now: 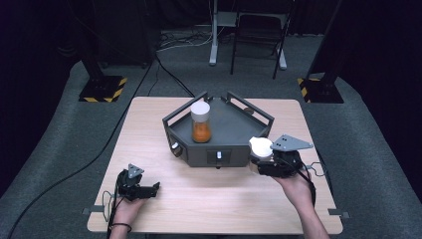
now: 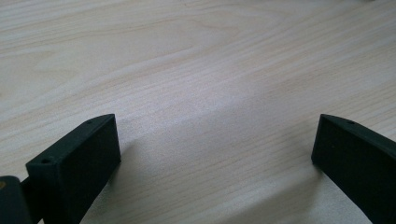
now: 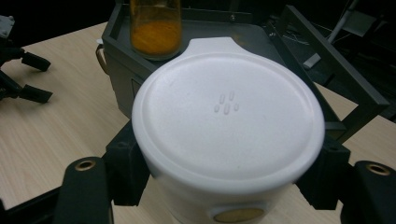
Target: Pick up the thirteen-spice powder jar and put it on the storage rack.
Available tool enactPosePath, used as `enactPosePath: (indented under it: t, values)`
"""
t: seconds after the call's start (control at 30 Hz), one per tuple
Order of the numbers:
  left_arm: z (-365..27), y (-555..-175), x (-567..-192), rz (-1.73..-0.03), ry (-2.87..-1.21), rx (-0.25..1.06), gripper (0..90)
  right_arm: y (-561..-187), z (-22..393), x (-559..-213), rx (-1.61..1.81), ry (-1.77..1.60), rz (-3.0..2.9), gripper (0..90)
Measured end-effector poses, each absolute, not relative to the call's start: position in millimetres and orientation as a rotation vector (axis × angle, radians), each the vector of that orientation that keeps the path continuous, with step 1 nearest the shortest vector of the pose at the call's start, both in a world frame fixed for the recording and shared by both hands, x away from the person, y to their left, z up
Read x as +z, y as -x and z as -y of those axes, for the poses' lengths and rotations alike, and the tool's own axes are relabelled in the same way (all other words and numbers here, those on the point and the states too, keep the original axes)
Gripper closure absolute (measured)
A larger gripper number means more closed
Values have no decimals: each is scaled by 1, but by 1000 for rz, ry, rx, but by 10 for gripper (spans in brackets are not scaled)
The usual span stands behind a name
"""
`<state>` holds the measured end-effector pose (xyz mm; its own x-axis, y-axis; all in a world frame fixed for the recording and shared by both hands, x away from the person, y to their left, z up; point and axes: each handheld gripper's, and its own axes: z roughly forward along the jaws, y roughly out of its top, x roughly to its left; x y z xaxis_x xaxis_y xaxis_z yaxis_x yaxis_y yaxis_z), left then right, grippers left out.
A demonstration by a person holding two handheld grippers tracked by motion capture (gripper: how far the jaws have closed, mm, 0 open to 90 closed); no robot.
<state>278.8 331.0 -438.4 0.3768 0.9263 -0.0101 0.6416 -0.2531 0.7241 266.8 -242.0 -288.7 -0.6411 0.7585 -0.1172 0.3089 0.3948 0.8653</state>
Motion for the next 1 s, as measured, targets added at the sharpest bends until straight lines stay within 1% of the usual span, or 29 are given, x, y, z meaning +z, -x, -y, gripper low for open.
enactPosePath:
  t: [0.63,1.0]
  values:
    - [-331,-279,-438,-1347,-1992,565,10,-279,236,-263,1128,-898,-2083,294]
    - [-331,-279,-438,-1347,-1992,565,9,-292,227,-252,1117,-880,-2070,294]
